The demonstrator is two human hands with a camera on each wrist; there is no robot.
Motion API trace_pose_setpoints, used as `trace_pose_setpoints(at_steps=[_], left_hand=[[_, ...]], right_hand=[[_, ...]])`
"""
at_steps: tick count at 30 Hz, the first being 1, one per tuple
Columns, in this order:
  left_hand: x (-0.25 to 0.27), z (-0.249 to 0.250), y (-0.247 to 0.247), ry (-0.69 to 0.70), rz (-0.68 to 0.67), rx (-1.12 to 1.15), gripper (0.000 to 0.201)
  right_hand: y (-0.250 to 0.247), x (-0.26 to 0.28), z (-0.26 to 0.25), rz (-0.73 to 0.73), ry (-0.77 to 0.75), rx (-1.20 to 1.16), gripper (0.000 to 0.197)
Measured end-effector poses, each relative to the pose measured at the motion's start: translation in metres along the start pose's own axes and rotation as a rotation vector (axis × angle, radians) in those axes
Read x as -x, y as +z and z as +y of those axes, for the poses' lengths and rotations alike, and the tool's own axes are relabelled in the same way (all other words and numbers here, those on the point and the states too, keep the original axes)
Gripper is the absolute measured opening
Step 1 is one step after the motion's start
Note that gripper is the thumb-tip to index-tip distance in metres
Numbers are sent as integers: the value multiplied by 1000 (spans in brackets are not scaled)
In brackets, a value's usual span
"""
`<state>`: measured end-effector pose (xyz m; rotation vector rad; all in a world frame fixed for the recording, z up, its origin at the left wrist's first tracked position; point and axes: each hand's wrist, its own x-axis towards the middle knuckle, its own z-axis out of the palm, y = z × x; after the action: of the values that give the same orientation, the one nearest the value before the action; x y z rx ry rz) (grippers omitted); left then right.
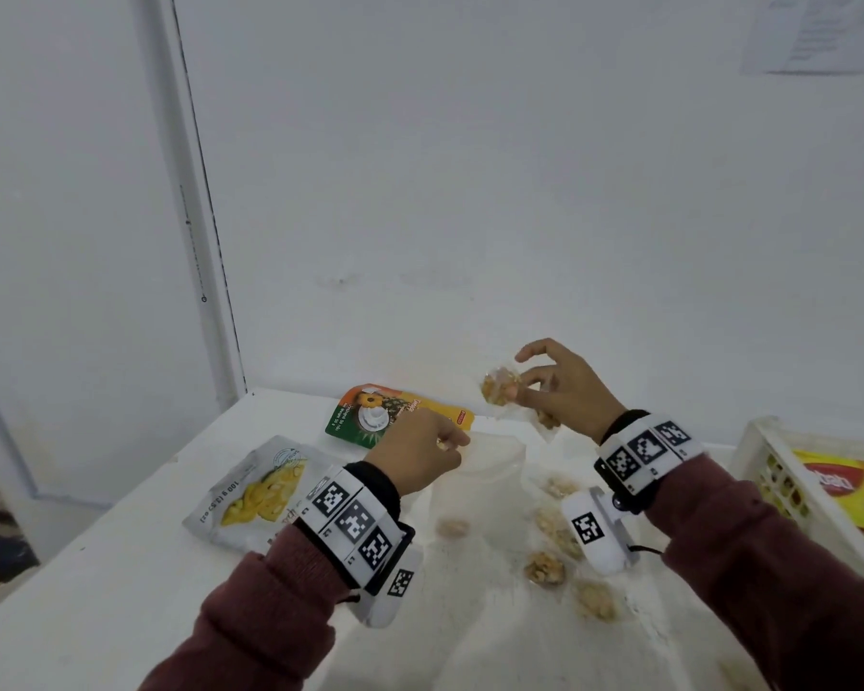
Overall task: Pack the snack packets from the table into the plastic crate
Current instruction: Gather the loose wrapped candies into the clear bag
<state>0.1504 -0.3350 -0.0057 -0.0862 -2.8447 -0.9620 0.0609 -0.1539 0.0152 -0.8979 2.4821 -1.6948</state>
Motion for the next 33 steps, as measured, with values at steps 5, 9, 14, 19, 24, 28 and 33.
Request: trace_pose_setpoints(at_steps=[5,9,14,19,24,28,33], left_hand=[[1,4,4,-12,5,40,27],[1,6,7,-32,4,74,26],[3,10,11,-28,-10,79,34],[2,13,14,-29,-7,66,34],[2,13,14,-20,-19,68,35],[1,11,14,-3,-26,62,34],[-1,9,15,-5,-29,106,37]], right_hand=[[3,15,-14,-193,-63,22,26],[7,25,-13,-297,-82,255,26],[6,31,-13,-282,-80,337,16],[6,29,-22,-130,53,30,27],[10,31,-20,-137,-60,33,23],[12,32,-12,-164,-162,190,34],[14,34,-6,-213,-209,344,31]])
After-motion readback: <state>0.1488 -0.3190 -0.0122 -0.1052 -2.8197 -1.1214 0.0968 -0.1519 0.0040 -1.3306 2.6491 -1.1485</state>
